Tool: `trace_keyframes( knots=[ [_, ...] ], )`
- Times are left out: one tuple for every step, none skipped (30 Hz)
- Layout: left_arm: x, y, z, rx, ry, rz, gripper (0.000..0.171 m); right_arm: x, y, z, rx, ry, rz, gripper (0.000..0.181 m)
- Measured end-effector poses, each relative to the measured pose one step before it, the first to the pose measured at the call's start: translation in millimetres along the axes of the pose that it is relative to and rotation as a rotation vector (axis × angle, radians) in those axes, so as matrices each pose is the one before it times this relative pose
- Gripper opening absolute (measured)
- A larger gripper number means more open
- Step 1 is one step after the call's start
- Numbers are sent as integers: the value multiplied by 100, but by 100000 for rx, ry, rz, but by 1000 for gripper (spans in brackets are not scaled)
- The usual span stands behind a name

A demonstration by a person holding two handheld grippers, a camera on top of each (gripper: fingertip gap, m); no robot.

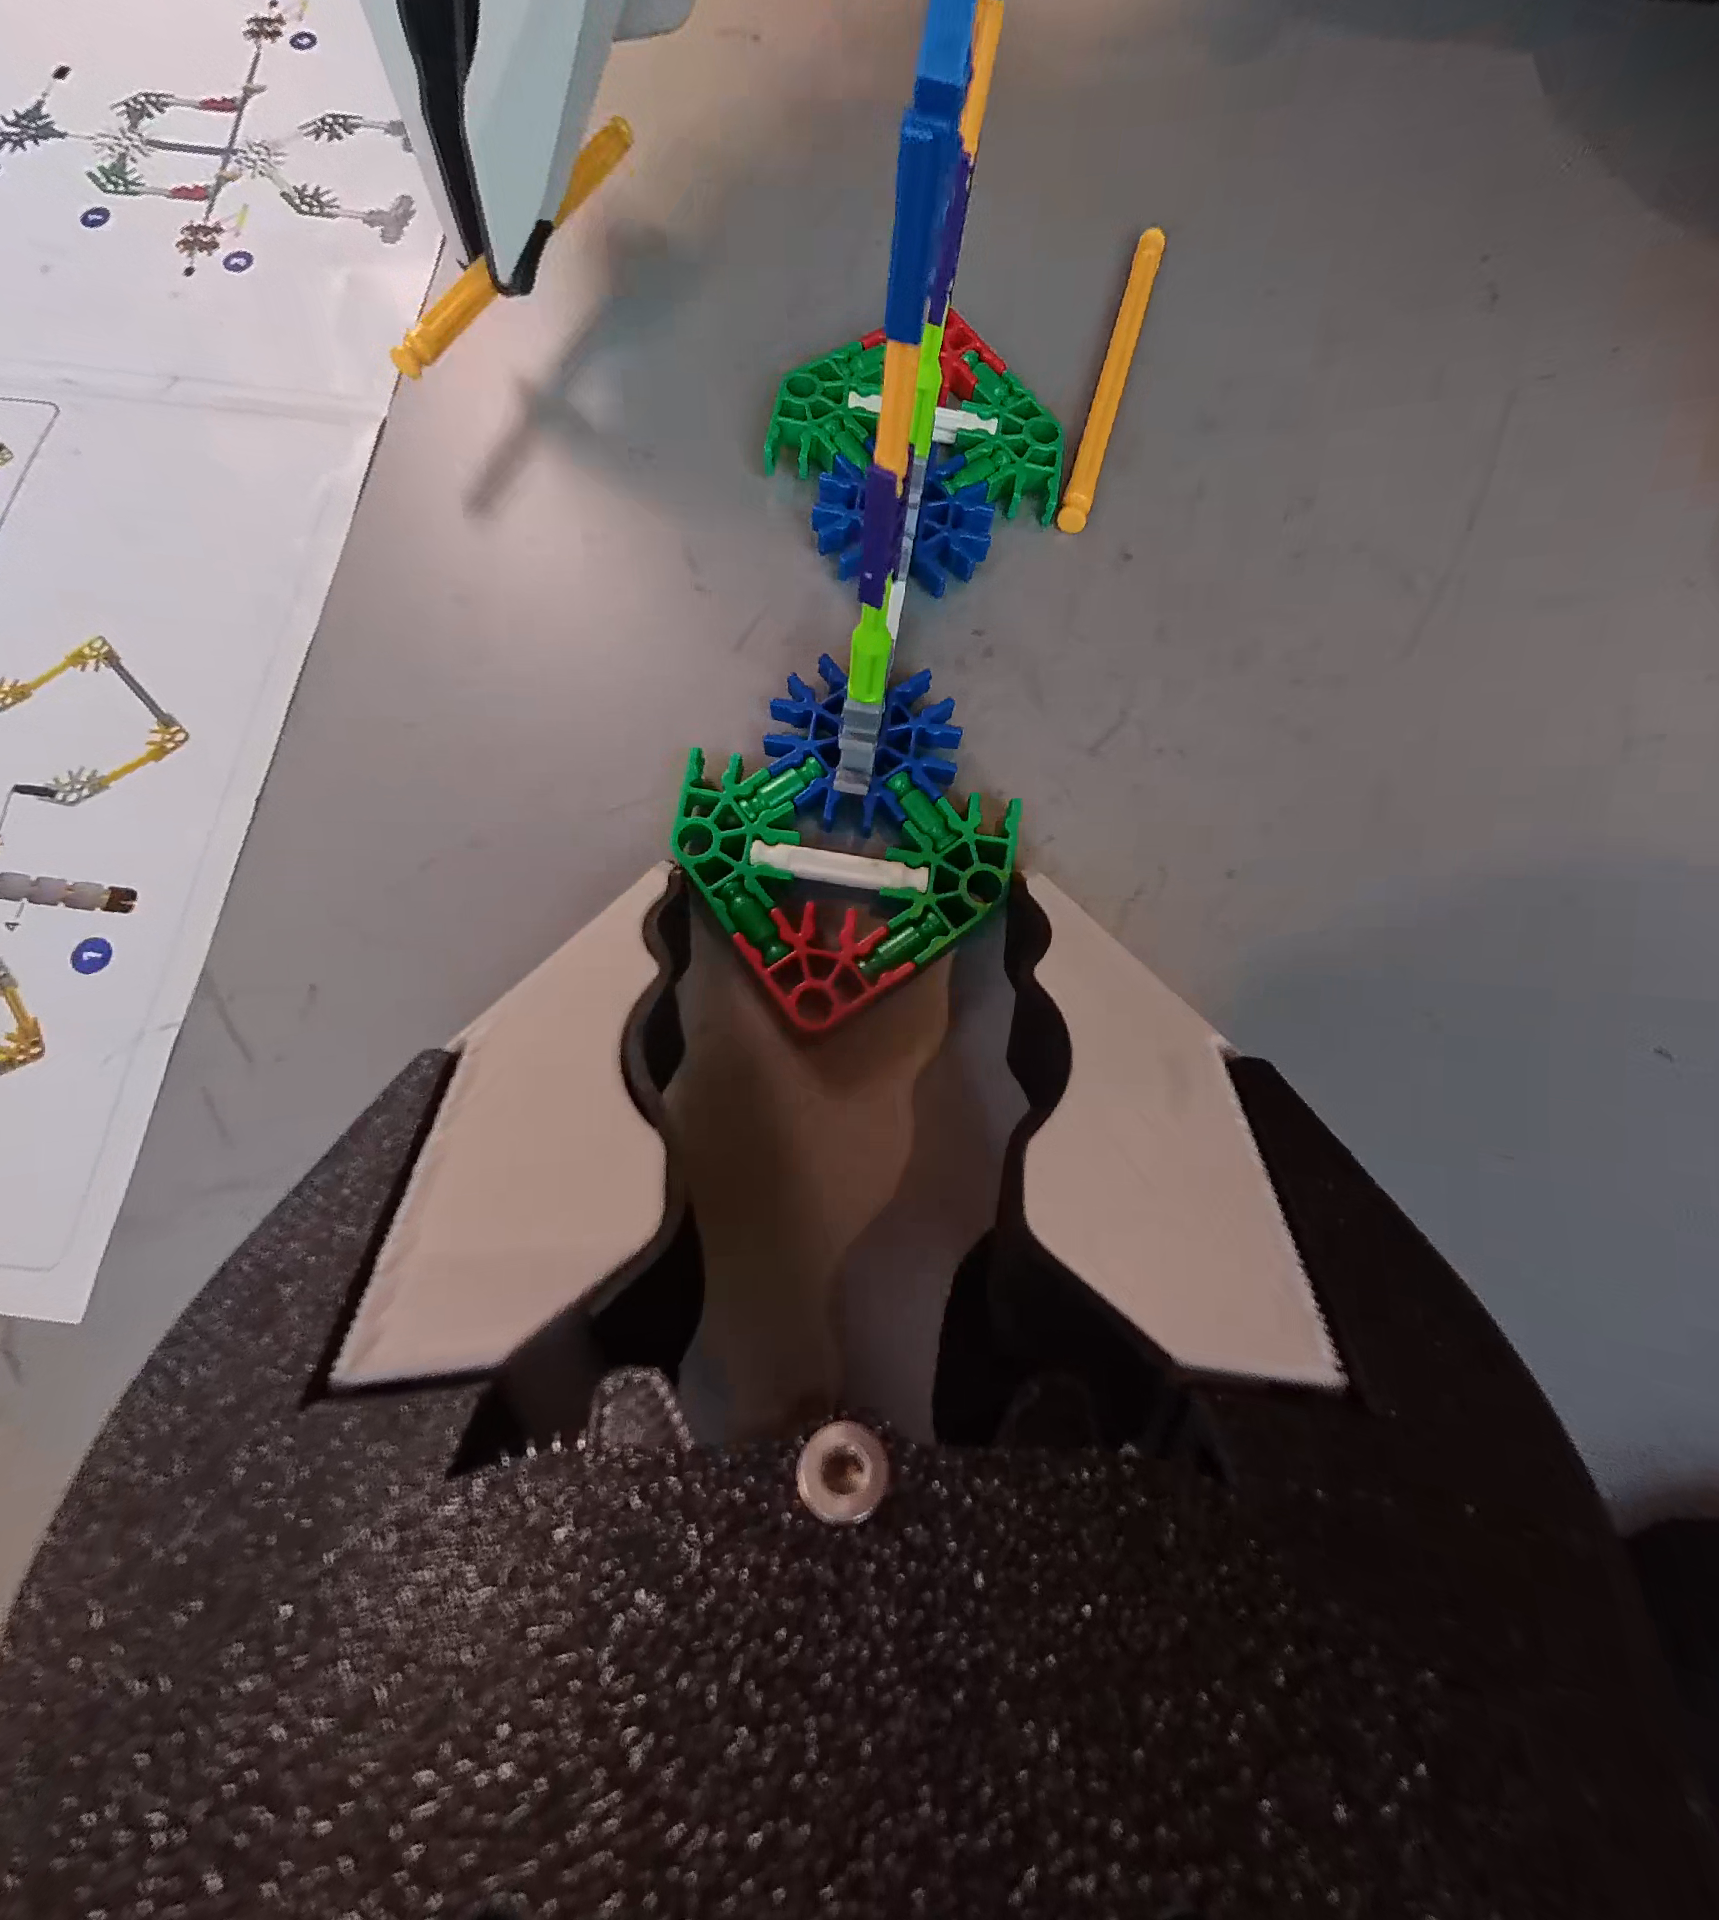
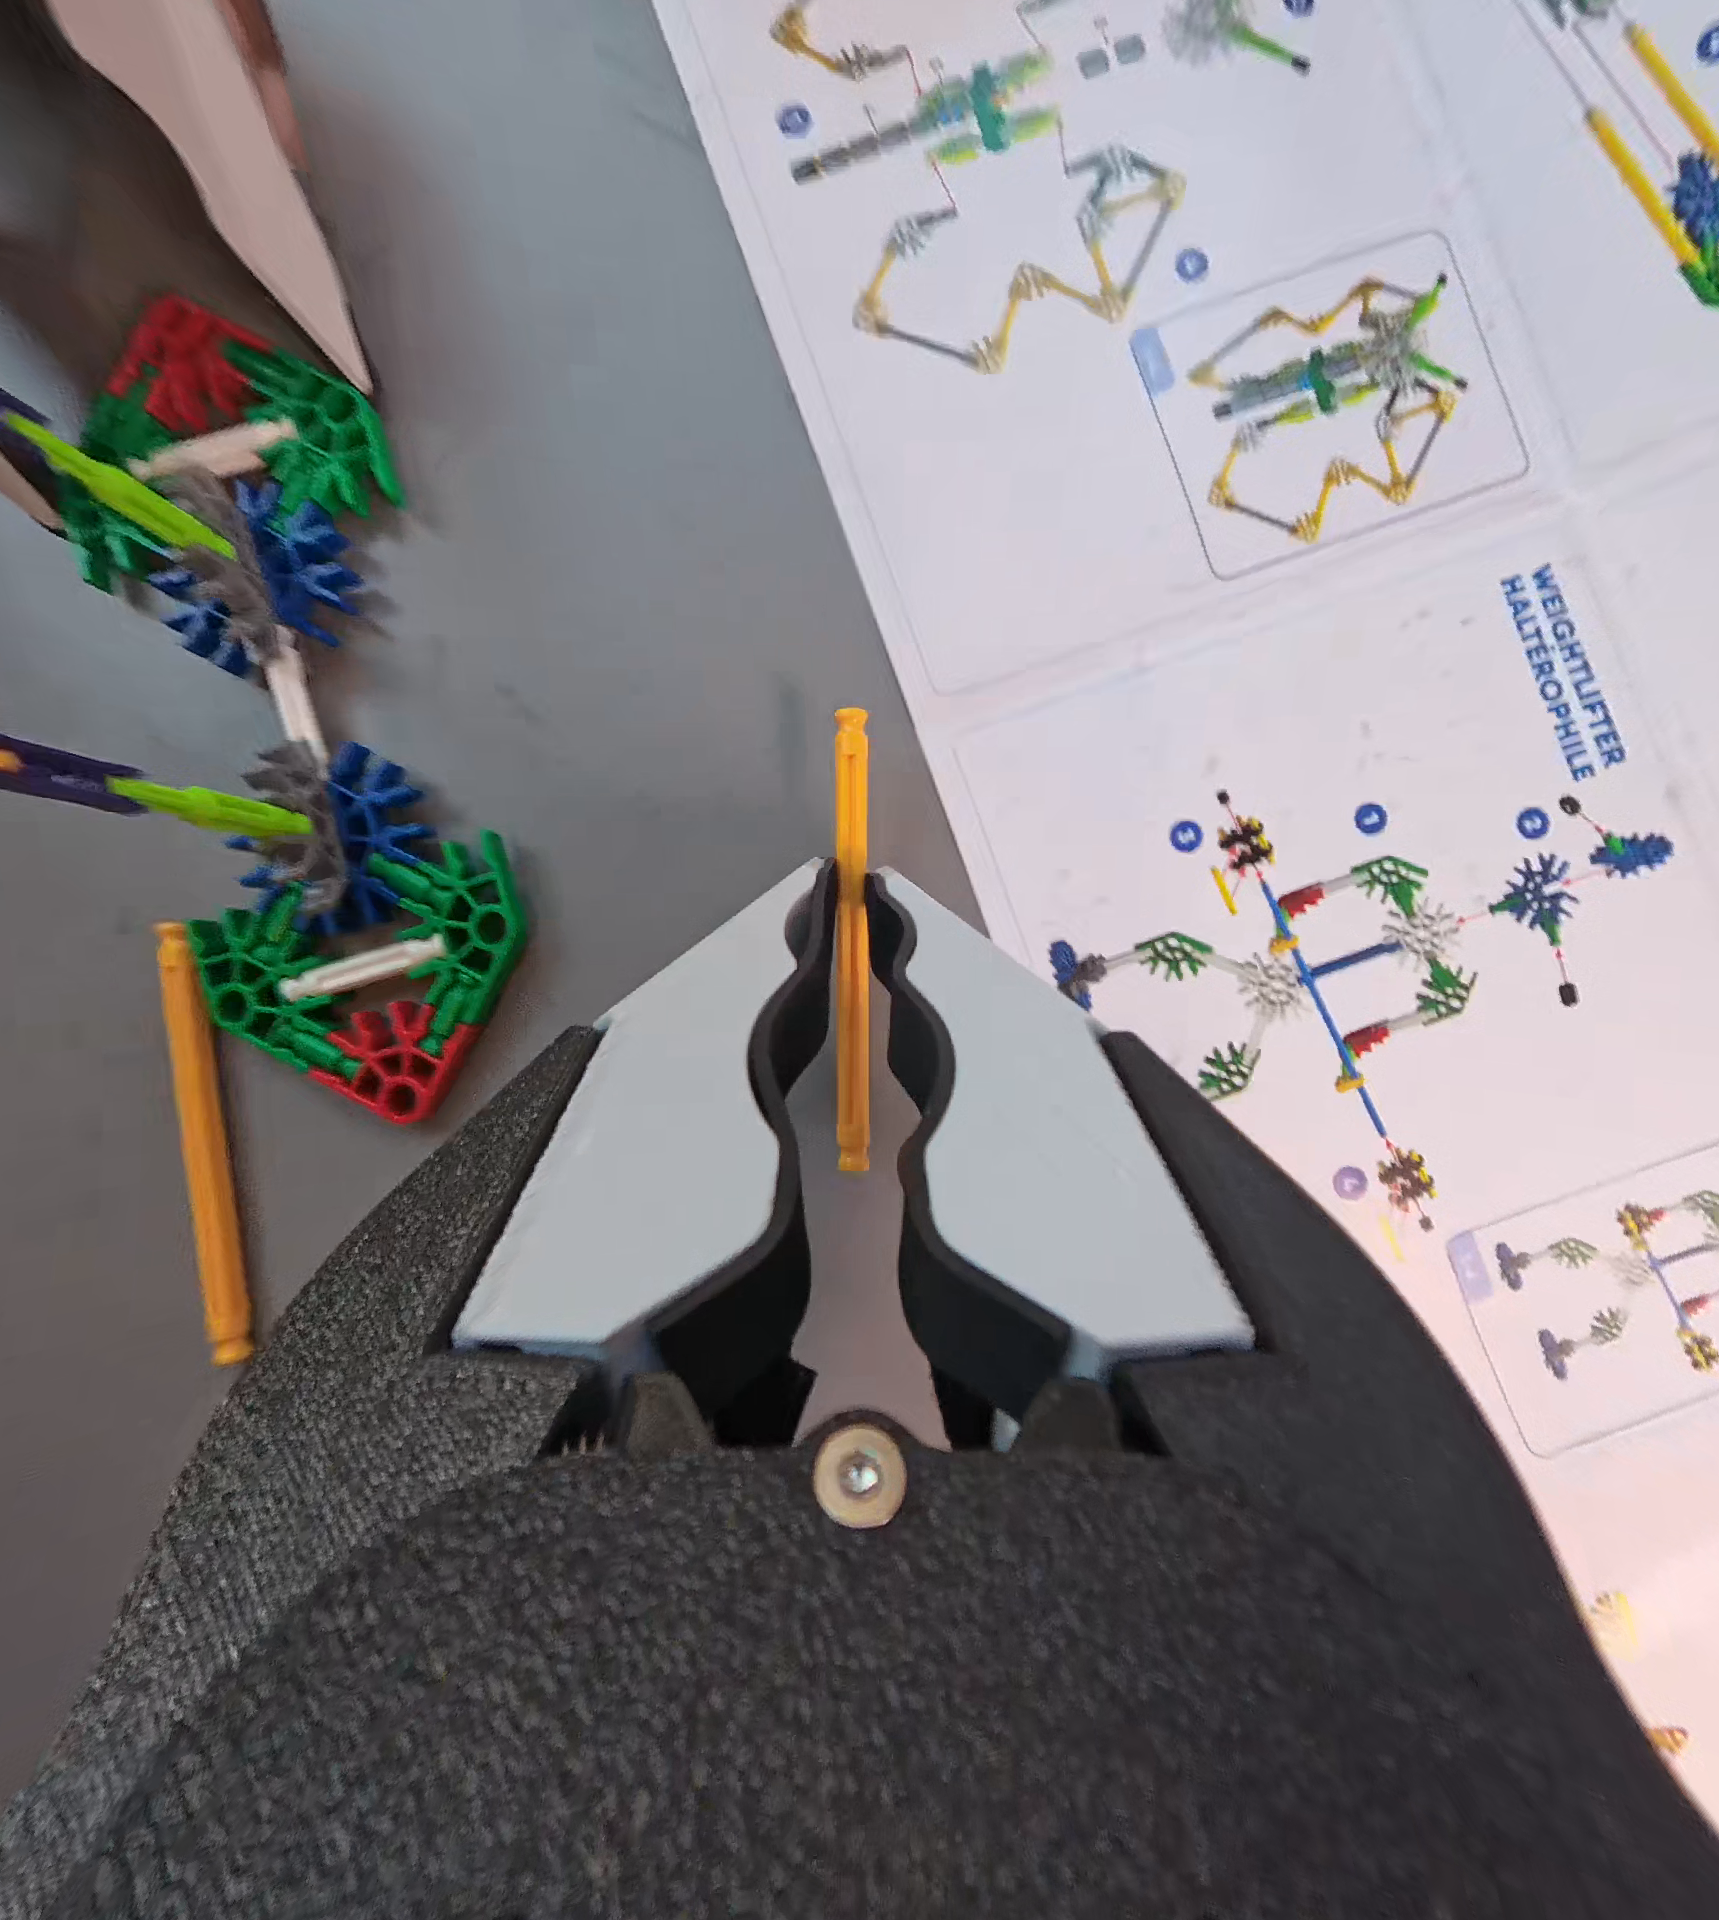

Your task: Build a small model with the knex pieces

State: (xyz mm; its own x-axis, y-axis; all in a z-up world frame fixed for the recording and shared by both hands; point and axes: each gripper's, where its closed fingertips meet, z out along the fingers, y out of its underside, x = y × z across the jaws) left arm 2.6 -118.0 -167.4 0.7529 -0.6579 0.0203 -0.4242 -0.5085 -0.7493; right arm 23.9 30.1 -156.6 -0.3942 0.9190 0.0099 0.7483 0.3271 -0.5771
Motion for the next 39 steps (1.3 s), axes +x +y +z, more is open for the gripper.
trace_keyframes(
  knots=[
    [83, -53, 64, -358, -194, -226, 61, -809, -972, -423, 3414, -2448, -262, 4],
    [131, -66, 84, -421, 11, 50, 61, -1085, -1074, -358, 3289, -3729, -452, 4],
    [186, -91, 102, -297, 273, 200, 61, -1244, -1062, -183, 3112, -4080, -1367, 4],
    [217, -110, 130, -203, 256, 234, 61, -1238, -808, 75, 1713, -4137, -1137, 4],
    [159, -108, 129, -224, -108, 123, 61, -1155, -472, 321, 199, -4310, -596, 4],
    [78, -97, 109, -354, -460, -326, 61, -903, -257, 468, -447, -3613, 432, 4],
    [21, -60, 71, -399, -641, -607, 61, -707, 13, 534, -1437, -3421, 1912, 3],
    [8, -37, 43, -211, -665, -627, 61, -543, 191, 563, -2005, -3488, 2620, 3],
    [0, -28, 41, 64, -557, -660, 61, -253, 171, 513, -1400, -2294, 1896, 3],
    [6, -22, 21, 223, -389, -465, 61, -6, 156, 435, -877, -1367, 1164, 3],
    [1, -12, 15, 332, -168, -193, 61, 0, 266, 370, -1503, -1757, 638, 3],
    [-11, -6, -1, 438, 42, -164, 61, -87, 228, 292, -1122, -2136, -174, 4],
    [-14, 6, -2, 465, 140, -150, 61, -55, 98, 239, -570, -1725, -323, 4],
    [-5, -4, -3, 423, 132, -64, 61, 35, 75, 214, -735, -902, -146, 3],
    [-9, -6, 7, 343, 91, 38, 61, 145, 128, 228, -1396, -33, -195, 4],
    [-2, 1, -8, 249, 71, 104, 61, 68, 215, 234, -1941, -243, -606, 4],
    [-9, -5, 4, 175, 116, 28, 61, 2, 95, 215, -1144, -375, -855, 4],
    [-2, -6, -5, 122, 180, -147, 61, 19, -121, 142, 33, -337, -229, 4],
    [-3, -3, -7, 100, 169, -150, 61, 39, -42, 112, -545, -199, -104, 4],
    [3, -4, -4, 84, 112, -35, 61, 109, 47, 92, -1022, 481, -880, 4],
    [1, -1, -6, 61, 105, -22, 61, 1, -21, 8, -423, -9, -798, 4],
    [-4, 3, -10, 67, 100, -80, 61, 10, -10, -14, -329, 98, -778, 4],
    [-5, 7, 4, 32, 19, -13, 61, 15, -71, 33, 227, 12, -293, 5],
    [-7, 11, 8, -47, -114, 185, 61, -9, -62, 90, 410, -291, 229, 6],
    [1, 6, -1, -56, -148, 200, 61, -86, 32, 132, 74, -823, 405, 9],
    [2, 11, 5, -18, -51, 71, 61, -56, 70, 61, 77, -578, 226, 11],
    [10, 1, -1, 1, -25, 3, 61, 14, -116, -123, 1281, -266, 191, 15],
    [-10, 3, -1, -18, -57, 26, 61, 68, -195, -309, 1670, -207, 667, 16],
    [1, -2, 4, -13, -35, 31, 60, 168, -247, -460, 2028, 463, 544, 15],
    [-5, 3, -4, 10, 9, -21, 61, 192, -203, -525, 1720, 888, -52, 15],
    [-5, -3, 2, 14, 39, -58, 60, 172, -86, -519, 829, 1006, -459, 13],
    [1, 1, -3, 24, 28, -62, 61, 137, 36, -442, -14, 1122, -886, 9],
    [-2, -1, 0, 6, -26, -22, 61, -41, 167, -319, -932, 356, -1406, 4],
    [1, 1, 2, -24, -115, 73, 60, -184, 253, -140, -1832, -206, -2001, 1],
    [2, 5, -3, -15, -158, 58, 60, -224, 385, 20, -3018, -80, -2375, 0],
    [-12, -2, 1, 12, -143, -108, 60, -243, 383, 139, -3484, -219, -2464, 0],
    [8, -1, 0, 17, -132, -175, 60, -142, 299, 176, -3238, 55, -1707, 0],
    [-10, -2, 1, 14, -133, -125, 60, 27, 332, 211, -3628, 665, -768, 0],
    [-17, -4, 2, 32, -214, -179, 59, 103, 468, 249, -4418, 968, -708, 0]
  ],
)
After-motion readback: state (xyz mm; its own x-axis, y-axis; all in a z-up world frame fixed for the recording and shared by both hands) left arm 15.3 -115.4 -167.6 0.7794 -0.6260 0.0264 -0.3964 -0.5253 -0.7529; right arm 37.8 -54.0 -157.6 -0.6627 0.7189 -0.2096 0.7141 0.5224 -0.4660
